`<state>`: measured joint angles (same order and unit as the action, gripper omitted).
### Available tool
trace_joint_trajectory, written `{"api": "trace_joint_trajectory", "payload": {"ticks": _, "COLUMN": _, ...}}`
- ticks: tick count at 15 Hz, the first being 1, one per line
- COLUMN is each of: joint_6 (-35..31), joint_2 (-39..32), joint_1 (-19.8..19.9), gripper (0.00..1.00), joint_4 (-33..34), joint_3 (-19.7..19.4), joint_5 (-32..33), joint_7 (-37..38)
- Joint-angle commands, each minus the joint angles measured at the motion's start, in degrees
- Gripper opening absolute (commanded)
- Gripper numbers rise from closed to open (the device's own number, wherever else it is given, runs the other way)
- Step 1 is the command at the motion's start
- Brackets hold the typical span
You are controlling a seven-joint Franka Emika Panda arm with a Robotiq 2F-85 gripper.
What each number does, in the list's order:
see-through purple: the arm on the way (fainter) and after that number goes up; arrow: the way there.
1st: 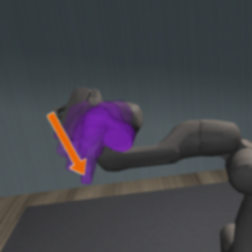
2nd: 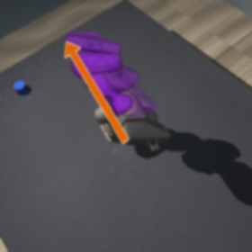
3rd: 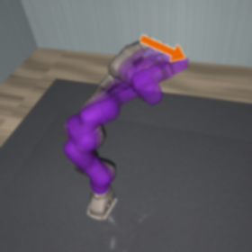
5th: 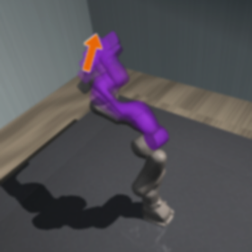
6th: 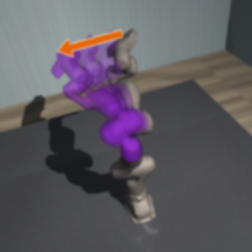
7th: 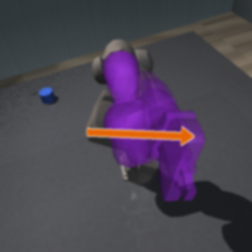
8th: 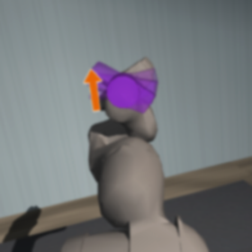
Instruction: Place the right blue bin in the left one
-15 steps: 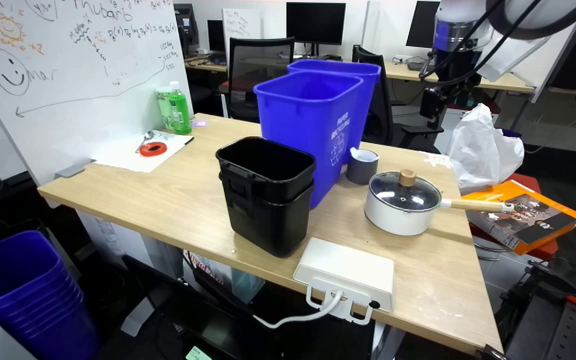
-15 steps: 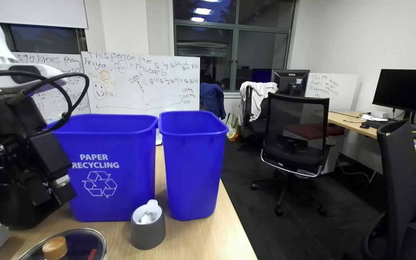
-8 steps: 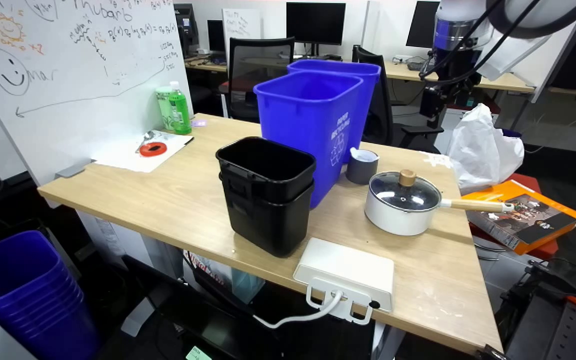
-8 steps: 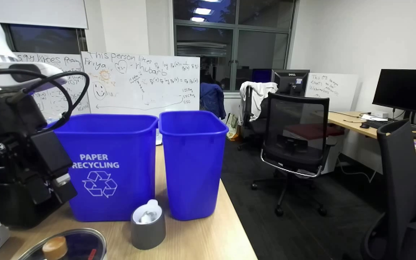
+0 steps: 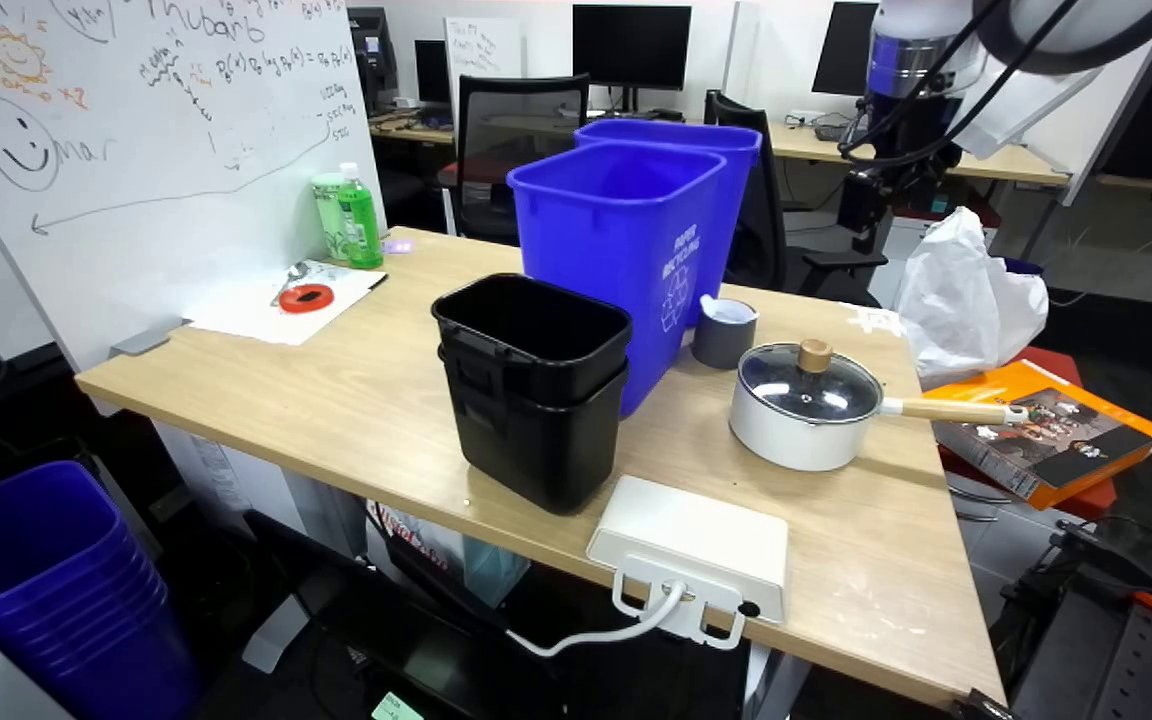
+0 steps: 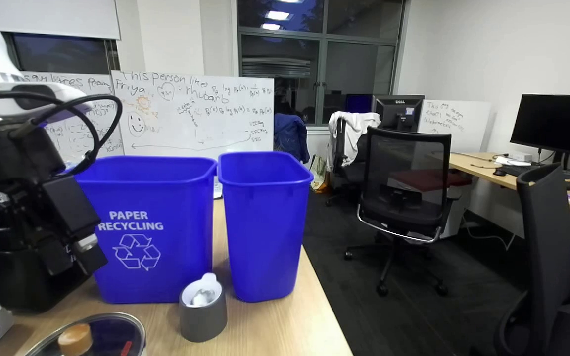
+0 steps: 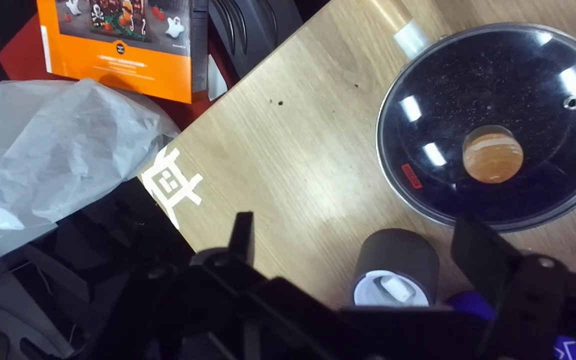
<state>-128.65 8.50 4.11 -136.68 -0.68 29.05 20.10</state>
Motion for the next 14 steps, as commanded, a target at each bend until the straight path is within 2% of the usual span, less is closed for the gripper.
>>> {"api": "trace_joint_trajectory", "payload": {"ticks": 1, "joint_6": -2.63, "joint_2": -1.01, "joint_1": 1.34, "gripper": 1.0, "joint_4": 3.06, "joint_3": -0.27, "joint_5": 1.32, "joint_7": 3.93}}
{"api": "trace_joint_trajectory", "payload": {"ticks": 4, "joint_6": -5.39, "joint_2": -2.51, "joint_1": 2.88, "gripper": 1.0, "joint_4": 7.72, "joint_3": -1.44, "joint_5": 1.46, "joint_7": 8.18}}
{"api": "trace_joint_trajectory", "payload": {"ticks": 7, "joint_6": -9.48, "joint_2": -6.27, "joint_1": 5.57, "gripper": 1.0, "joint_4": 12.36, "joint_3": -2.46, "joint_5": 9.23, "joint_7": 19.37}}
{"api": "trace_joint_trajectory", "payload": {"ticks": 9, "joint_6": -9.59, "joint_2": -9.79, "joint_1": 5.8, "gripper": 1.0, "joint_4": 15.46, "joint_3": -3.7, "joint_5": 14.88, "joint_7": 28.82}}
{"api": "trace_joint_trajectory", "payload": {"ticks": 10, "joint_6": -8.13, "joint_2": -11.95, "joint_1": 5.32, "gripper": 1.0, "joint_4": 17.75, "joint_3": -4.46, "joint_5": 14.18, "joint_7": 32.07}}
{"api": "trace_joint_trajectory", "payload": {"ticks": 11, "joint_6": -8.96, "joint_2": -8.46, "joint_1": 4.63, "gripper": 1.0, "joint_4": 14.04, "joint_3": -5.0, "joint_5": 12.72, "joint_7": 26.76}}
{"api": "trace_joint_trajectory", "payload": {"ticks": 14, "joint_6": -8.95, "joint_2": -9.75, "joint_1": 4.25, "gripper": 1.0, "joint_4": 14.97, "joint_3": -5.36, "joint_5": 12.91, "joint_7": 27.75}}
